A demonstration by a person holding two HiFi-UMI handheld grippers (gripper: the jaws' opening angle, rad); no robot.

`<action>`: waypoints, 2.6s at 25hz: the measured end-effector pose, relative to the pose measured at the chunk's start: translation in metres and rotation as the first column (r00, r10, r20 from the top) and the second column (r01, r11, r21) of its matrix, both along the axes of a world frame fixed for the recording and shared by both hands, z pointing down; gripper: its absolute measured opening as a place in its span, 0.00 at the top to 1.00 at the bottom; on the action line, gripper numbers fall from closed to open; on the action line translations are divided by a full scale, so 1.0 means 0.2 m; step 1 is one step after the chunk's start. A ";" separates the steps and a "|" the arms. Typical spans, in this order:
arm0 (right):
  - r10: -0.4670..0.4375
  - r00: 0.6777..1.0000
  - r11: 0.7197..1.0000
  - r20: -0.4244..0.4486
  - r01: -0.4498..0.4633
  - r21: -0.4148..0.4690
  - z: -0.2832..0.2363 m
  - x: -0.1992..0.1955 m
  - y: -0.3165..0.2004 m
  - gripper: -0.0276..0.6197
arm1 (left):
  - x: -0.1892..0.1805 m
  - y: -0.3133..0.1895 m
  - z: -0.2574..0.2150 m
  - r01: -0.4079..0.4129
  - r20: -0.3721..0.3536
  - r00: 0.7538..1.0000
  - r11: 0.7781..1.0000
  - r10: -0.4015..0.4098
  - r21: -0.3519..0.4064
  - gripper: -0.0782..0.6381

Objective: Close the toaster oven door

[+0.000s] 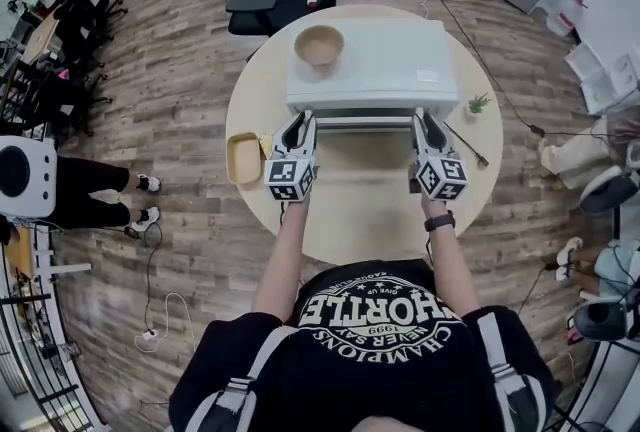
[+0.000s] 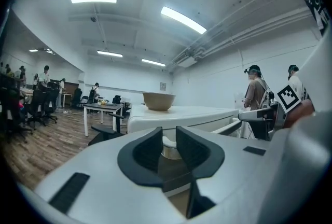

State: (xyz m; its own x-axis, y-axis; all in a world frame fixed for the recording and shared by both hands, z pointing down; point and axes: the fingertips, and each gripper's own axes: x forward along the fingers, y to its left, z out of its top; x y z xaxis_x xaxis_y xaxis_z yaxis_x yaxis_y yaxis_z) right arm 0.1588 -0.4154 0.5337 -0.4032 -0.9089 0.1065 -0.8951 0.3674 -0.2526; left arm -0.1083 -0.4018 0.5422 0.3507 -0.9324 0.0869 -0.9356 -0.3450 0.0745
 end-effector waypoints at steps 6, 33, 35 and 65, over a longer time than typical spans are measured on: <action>-0.010 0.999 1.000 -0.050 0.009 -0.013 -0.01 -0.02 0.12 0.79 | -0.02 0.11 -0.07 -0.014 0.015 1.000 1.000 0.014 0.024 0.78; -0.027 0.993 0.999 -0.115 0.024 -0.029 -0.06 -0.24 1.02 0.93 | -0.06 1.04 -0.08 -0.108 -0.010 0.994 0.994 0.108 0.001 0.86; -0.029 0.992 0.999 -0.122 0.027 -0.019 -0.08 -0.25 1.07 0.93 | -0.05 1.09 -0.10 -0.115 -0.004 0.993 0.993 0.115 0.016 0.86; 0.021 0.990 0.998 -0.141 -0.013 0.059 -0.23 -0.33 1.63 0.93 | -0.08 1.58 -0.25 -0.189 0.061 0.981 0.980 0.185 0.057 0.86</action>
State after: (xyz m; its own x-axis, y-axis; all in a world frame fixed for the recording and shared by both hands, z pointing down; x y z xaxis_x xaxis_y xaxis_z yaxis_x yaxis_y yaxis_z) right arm 0.0925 -0.0889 0.4876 -0.3720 -0.9219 0.1082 -0.9267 0.3620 -0.1014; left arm -0.1236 -0.0862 0.4927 0.5159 -0.8549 0.0543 -0.8561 -0.5168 -0.0025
